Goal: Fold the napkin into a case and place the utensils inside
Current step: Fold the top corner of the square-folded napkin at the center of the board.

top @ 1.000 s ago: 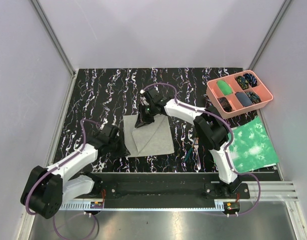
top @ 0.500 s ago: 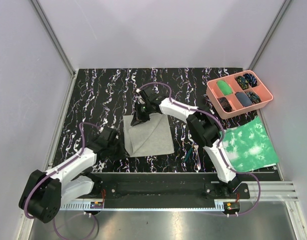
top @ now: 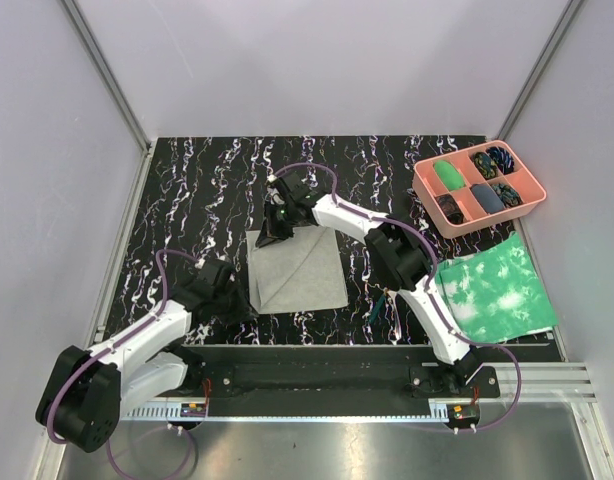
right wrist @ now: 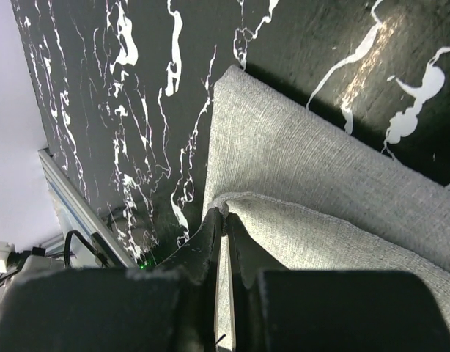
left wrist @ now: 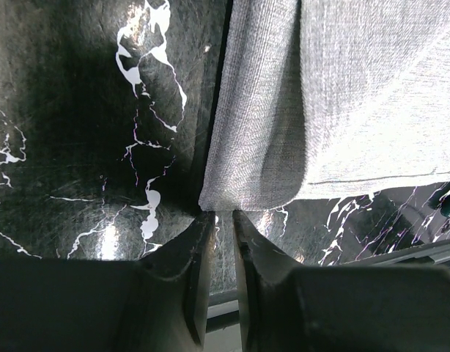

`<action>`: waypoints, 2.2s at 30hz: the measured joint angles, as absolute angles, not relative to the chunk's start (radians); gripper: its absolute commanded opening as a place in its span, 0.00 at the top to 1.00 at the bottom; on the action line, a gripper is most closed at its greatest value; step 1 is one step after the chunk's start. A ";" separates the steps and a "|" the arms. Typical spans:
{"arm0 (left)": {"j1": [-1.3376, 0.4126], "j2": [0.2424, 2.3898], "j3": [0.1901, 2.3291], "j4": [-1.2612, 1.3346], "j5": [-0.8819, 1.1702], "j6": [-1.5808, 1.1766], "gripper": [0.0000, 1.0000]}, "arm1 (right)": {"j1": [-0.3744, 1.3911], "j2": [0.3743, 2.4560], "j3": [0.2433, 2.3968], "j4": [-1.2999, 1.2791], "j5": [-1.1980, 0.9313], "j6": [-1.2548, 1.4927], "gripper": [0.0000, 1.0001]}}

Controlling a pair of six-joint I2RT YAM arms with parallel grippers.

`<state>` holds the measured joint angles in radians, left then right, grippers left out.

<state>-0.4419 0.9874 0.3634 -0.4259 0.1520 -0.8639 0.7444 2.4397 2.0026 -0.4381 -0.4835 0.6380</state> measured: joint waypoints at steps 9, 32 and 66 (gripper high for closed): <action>-0.441 0.975 0.355 -0.425 0.152 -0.865 0.78 | 0.731 2.480 2.038 -0.432 -0.484 0.660 0.97; -0.439 0.857 0.368 -0.495 0.162 -0.869 0.75 | 0.708 2.549 2.106 -0.397 -0.547 0.710 0.94; -0.342 1.090 0.473 -0.342 0.256 -0.811 0.75 | 0.714 2.564 2.143 -0.388 -0.569 0.718 0.83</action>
